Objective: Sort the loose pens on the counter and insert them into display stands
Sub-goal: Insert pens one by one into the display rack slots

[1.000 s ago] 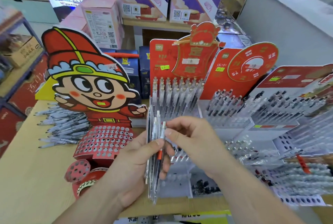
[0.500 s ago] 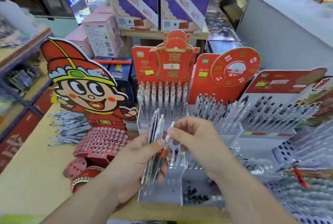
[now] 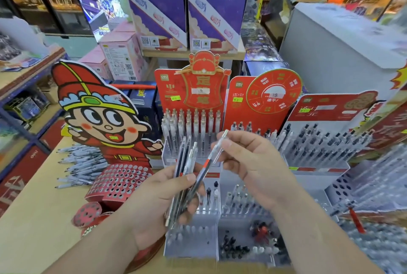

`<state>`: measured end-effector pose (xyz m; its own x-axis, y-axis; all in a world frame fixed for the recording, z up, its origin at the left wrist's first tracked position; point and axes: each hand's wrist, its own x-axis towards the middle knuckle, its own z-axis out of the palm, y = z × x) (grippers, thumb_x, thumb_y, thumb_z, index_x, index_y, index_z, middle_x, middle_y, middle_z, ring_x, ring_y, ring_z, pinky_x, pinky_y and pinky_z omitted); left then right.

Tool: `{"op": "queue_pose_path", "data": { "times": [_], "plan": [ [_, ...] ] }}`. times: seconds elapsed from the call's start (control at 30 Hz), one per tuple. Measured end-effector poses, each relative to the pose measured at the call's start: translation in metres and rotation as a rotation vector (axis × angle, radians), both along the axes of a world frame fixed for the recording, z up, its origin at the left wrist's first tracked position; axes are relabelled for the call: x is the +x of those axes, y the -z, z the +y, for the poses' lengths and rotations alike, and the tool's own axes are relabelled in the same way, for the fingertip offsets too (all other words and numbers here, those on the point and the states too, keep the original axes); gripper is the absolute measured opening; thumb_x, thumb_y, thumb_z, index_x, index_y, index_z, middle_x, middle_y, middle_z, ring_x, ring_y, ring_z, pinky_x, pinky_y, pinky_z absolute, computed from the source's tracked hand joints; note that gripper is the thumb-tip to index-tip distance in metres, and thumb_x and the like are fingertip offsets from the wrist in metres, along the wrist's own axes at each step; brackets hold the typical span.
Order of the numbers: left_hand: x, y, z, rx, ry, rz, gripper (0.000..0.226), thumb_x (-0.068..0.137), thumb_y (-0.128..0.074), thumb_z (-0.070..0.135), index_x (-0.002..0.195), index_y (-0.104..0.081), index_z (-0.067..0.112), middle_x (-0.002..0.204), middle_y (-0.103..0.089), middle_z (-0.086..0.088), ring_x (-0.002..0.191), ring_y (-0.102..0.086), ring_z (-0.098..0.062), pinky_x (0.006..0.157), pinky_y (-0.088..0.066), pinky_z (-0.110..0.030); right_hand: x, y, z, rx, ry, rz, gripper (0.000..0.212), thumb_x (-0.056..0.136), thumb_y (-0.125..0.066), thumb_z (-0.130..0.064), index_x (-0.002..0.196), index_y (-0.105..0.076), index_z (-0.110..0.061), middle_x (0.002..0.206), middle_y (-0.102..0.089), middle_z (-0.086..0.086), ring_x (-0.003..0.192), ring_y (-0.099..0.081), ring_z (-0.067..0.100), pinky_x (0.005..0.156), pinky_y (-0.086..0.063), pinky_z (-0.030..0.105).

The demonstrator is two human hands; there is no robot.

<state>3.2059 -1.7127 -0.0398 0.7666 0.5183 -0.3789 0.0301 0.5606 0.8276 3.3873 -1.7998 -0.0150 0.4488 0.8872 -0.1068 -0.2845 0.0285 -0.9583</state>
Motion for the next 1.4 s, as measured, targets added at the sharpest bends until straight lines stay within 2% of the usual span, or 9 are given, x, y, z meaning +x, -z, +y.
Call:
{"op": "queue_pose_path", "data": {
  "times": [0.1, 0.27, 0.4, 0.53, 0.67, 0.93, 1.1, 1.27, 1.4],
  "plan": [
    [0.002, 0.001, 0.004, -0.033, -0.086, 0.015, 0.011, 0.09, -0.063, 0.014, 0.099, -0.065, 0.007, 0.082, -0.062, -0.017, 0.052, -0.049, -0.022, 0.04, -0.038, -0.025, 0.012, -0.013, 0.005, 0.059, 0.116, -0.099, 0.011, 0.092, -0.065, -0.005, 0.095, -0.074, -0.009, 0.089, -0.074, 0.012, 0.075, -0.066, 0.018, 0.067, -0.056, 0.026],
    [-0.01, 0.01, 0.025, -0.095, -0.179, 0.03, 0.041, 0.082, -0.065, 0.017, 0.121, -0.063, 0.003, 0.069, -0.054, -0.008, 0.049, -0.043, -0.018, 0.04, -0.035, -0.023, 0.024, -0.023, 0.019, 0.055, 0.344, -0.558, 0.009, 0.091, -0.07, -0.005, 0.093, -0.072, -0.014, 0.08, -0.074, 0.004, 0.074, -0.071, 0.019, 0.073, -0.06, 0.033],
    [-0.018, 0.018, 0.042, -0.044, -0.135, 0.033, 0.04, 0.079, -0.069, 0.025, 0.112, -0.057, 0.007, 0.068, -0.05, -0.005, 0.05, -0.043, -0.016, 0.042, -0.037, -0.025, 0.025, -0.011, 0.035, -0.052, 0.365, -0.773, 0.008, 0.09, -0.073, -0.015, 0.096, -0.07, -0.021, 0.084, -0.073, -0.004, 0.081, -0.071, 0.019, 0.078, -0.061, 0.043],
    [-0.026, 0.025, 0.052, 0.012, -0.087, 0.041, 0.047, 0.076, -0.077, 0.037, 0.114, -0.058, 0.015, 0.073, -0.052, -0.005, 0.055, -0.048, -0.018, 0.048, -0.042, -0.029, 0.018, -0.003, 0.045, -0.117, 0.362, -0.95, 0.011, 0.09, -0.074, -0.017, 0.096, -0.068, -0.025, 0.084, -0.069, -0.015, 0.077, -0.067, 0.003, 0.078, -0.059, 0.03],
    [-0.026, 0.027, 0.05, -0.036, -0.124, 0.019, 0.037, 0.081, -0.075, 0.027, 0.112, -0.059, 0.013, 0.074, -0.052, -0.006, 0.054, -0.047, -0.017, 0.046, -0.041, -0.028, 0.017, -0.005, 0.052, -0.149, 0.364, -1.02, 0.012, 0.089, -0.075, -0.02, 0.1, -0.071, -0.023, 0.085, -0.068, -0.018, 0.079, -0.063, -0.004, 0.073, -0.051, 0.01],
    [-0.024, 0.025, 0.048, -0.146, -0.221, -0.009, 0.035, 0.088, -0.062, 0.019, 0.122, -0.064, 0.008, 0.075, -0.054, -0.008, 0.054, -0.045, -0.018, 0.043, -0.039, -0.029, 0.017, -0.009, 0.058, -0.192, 0.367, -1.081, 0.017, 0.087, -0.077, -0.023, 0.103, -0.073, -0.021, 0.085, -0.066, -0.018, 0.076, -0.058, -0.01, 0.07, -0.044, 0.003],
    [-0.023, 0.021, 0.044, -0.152, -0.239, -0.009, 0.03, 0.092, -0.059, 0.017, 0.121, -0.065, 0.009, 0.074, -0.054, -0.008, 0.053, -0.045, -0.018, 0.043, -0.04, -0.026, 0.018, -0.006, 0.059, -0.274, 0.315, -1.142, 0.02, 0.087, -0.077, -0.027, 0.105, -0.074, -0.02, 0.084, -0.066, -0.016, 0.079, -0.062, -0.001, 0.075, -0.051, 0.016],
    [-0.021, 0.016, 0.041, -0.142, -0.27, -0.007, 0.03, 0.093, -0.059, 0.015, 0.122, -0.064, 0.008, 0.073, -0.054, -0.008, 0.053, -0.045, -0.019, 0.043, -0.04, -0.026, 0.013, -0.004, 0.063, -0.397, 0.267, -1.281, 0.023, 0.089, -0.073, -0.034, 0.109, -0.075, -0.024, 0.094, -0.072, -0.012, 0.083, -0.062, 0.008, 0.073, -0.045, 0.023],
    [-0.019, 0.016, 0.035, -0.144, -0.284, -0.015, 0.031, 0.093, -0.06, 0.014, 0.123, -0.064, 0.006, 0.073, -0.054, -0.009, 0.052, -0.046, -0.019, 0.043, -0.039, -0.026, 0.007, -0.005, 0.068, -0.47, 0.246, -1.416, 0.018, 0.091, -0.069, -0.036, 0.103, -0.075, -0.024, 0.096, -0.075, -0.008, 0.089, -0.067, 0.016, 0.076, -0.054, 0.031]
  ]
}}
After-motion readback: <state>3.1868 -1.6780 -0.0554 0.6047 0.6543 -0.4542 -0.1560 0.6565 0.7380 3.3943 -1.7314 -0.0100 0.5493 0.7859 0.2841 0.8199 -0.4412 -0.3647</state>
